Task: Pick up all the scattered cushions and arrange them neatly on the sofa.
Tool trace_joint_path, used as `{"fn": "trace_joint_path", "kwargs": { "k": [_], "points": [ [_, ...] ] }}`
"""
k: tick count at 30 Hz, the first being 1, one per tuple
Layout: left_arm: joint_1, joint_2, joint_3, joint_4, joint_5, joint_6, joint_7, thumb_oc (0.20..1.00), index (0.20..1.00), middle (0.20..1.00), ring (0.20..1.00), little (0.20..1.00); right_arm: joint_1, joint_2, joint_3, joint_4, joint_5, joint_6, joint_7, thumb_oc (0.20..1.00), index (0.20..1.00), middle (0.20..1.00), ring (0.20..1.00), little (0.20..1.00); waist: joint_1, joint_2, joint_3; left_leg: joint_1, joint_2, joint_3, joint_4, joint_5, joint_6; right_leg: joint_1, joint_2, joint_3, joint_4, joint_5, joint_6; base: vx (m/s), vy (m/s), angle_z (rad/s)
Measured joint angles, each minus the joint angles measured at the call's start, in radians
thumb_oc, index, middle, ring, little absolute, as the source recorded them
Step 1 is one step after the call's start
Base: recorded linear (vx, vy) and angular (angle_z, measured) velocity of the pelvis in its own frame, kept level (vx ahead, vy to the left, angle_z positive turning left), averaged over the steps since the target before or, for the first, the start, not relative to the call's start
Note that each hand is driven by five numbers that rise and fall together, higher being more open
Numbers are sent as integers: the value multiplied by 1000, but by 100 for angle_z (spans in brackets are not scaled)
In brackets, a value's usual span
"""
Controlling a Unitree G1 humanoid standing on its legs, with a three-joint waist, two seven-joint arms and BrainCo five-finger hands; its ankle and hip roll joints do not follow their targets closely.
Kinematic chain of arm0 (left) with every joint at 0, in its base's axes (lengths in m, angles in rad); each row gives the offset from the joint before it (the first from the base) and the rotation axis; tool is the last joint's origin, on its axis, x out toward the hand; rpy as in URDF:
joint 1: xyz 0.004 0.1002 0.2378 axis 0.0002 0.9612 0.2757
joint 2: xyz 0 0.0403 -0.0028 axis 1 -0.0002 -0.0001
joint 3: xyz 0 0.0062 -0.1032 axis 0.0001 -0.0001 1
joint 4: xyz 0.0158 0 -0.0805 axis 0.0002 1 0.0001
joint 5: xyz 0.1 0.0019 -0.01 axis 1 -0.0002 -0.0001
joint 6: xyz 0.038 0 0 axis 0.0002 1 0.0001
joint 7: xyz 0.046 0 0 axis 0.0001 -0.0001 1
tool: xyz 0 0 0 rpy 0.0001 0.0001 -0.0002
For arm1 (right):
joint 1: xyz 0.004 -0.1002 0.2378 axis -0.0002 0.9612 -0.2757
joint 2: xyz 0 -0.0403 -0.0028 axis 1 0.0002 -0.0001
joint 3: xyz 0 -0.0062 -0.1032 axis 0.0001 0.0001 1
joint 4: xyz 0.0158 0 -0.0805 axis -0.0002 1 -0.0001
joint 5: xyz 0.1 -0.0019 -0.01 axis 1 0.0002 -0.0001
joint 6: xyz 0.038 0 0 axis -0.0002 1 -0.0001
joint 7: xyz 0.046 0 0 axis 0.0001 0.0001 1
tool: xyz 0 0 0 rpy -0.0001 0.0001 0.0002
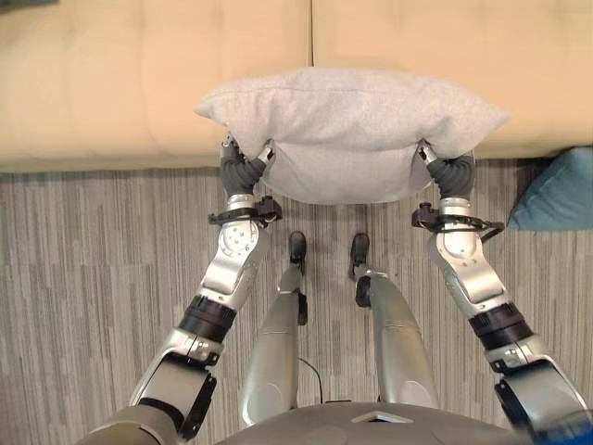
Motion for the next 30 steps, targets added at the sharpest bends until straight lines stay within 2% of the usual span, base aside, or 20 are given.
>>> {"fn": "trace_joint_path", "kwargs": {
  "k": [1,4,5,6,10,13,15,18,21,24,25,26,27,28,30],
  "points": [
    [45,5,-7,-3,0,-3,-16,200,200,200,200,200,51,-5,0,-20,-26,0,16,200,200,200,200,200,-1,1,-3,91,4,-3,-29,-1,2,93,8,-5,-34,-2,2,141,-7,2],
    [140,20,-7,-18,1,-10,-58,200,200,200,200,200,127,-25,-9,-78,-81,0,56,200,200,200,200,200,1,6,-46,218,14,-2,-51,-32,5,244,25,-6,-100,-11,8,81,-25,-2],
    [172,17,-7,-18,4,-13,-70,200,200,200,200,200,142,-37,-14,-89,-115,-1,68,200,200,200,200,200,-4,7,-93,233,17,-4,-61,-41,5,264,28,-13,-116,-12,7,128,-73,5],
    [189,19,-7,-18,21,-12,-76,200,200,200,200,200,150,-50,-19,-88,-119,1,80,200,200,200,200,200,-3,6,-108,248,19,-5,-64,-40,4,285,32,-18,-130,-8,5,88,-75,14],
    [273,-13,-7,-17,28,-7,-110,200,200,200,200,200,253,-28,-37,-87,-153,5,106,200,200,200,200,200,-2,2,-136,351,37,-32,-76,-56,-15,431,55,-55,-195,-16,0,113,-57,23],
    [301,-38,-19,-11,27,16,-123,200,200,200,200,200,326,-32,-55,-86,-153,26,141,200,200,200,200,200,-3,-5,-141,370,37,-24,-19,-61,-19,506,51,-90,-202,-33,2,131,28,30],
    [307,-36,-30,-3,26,19,-135,200,200,200,200,200,338,-32,-63,-86,-153,34,143,200,200,200,200,200,-5,2,-152,372,47,15,-32,-96,-10,510,58,-107,-203,-45,1,78,96,28],
    [291,-29,-35,4,27,37,-143,200,200,200,200,200,322,-35,-71,-86,-152,46,144,200,200,200,200,200,-4,-12,-164,318,40,28,-5,-91,-7,459,44,-106,-187,-43,8,215,180,2],
    [308,-18,-35,4,26,49,-147,200,200,200,200,200,322,-33,-69,-86,-151,64,162,200,200,200,200,200,-4,-24,-171,395,20,56,-74,-73,23,486,26,-69,-195,-38,34,235,220,-31],
    [293,8,-26,3,27,50,-161,200,200,200,200,200,300,-21,-70,-86,-151,64,174,200,200,200,200,200,-6,-34,-177,421,-19,110,-73,-98,64,474,-14,-19,-158,-34,51,119,187,-42],
    [285,10,-23,3,27,50,-161,200,200,200,200,200,294,-22,-70,-86,-151,65,175,200,200,200,200,200,-3,-34,-176,422,-30,118,-73,-106,80,443,-24,-4,-104,-28,61,285,206,-22],
    [283,12,-16,3,27,50,-161,200,200,200,200,200,291,-21,-64,-86,-151,65,180,200,200,200,200,200,-5,-28,-171,442,-33,135,-71,-120,99,370,-42,27,50,-15,93,267,125,-33],
    [292,8,-11,4,27,50,-161,200,200,200,200,200,291,-20,-51,-86,-151,65,185,200,200,200,200,200,-2,-27,-171,473,-34,133,-94,-136,100,342,-31,64,100,-37,133,285,90,-24],
    [293,14,-3,4,27,50,-161,200,200,200,200,200,291,-17,-47,-87,-151,65,191,200,200,200,200,200,-4,-25,-170,490,-35,136,-108,-133,97,341,-16,89,72,-46,138,156,6,-12],
    [294,22,3,3,26,49,-161,200,200,200,200,200,291,-16,-44,-87,-151,65,203,200,200,200,200,200,-3,-31,-174,510,-44,143,-134,-126,94,332,6,90,-56,-33,126,165,-14,4]
  ]
}}
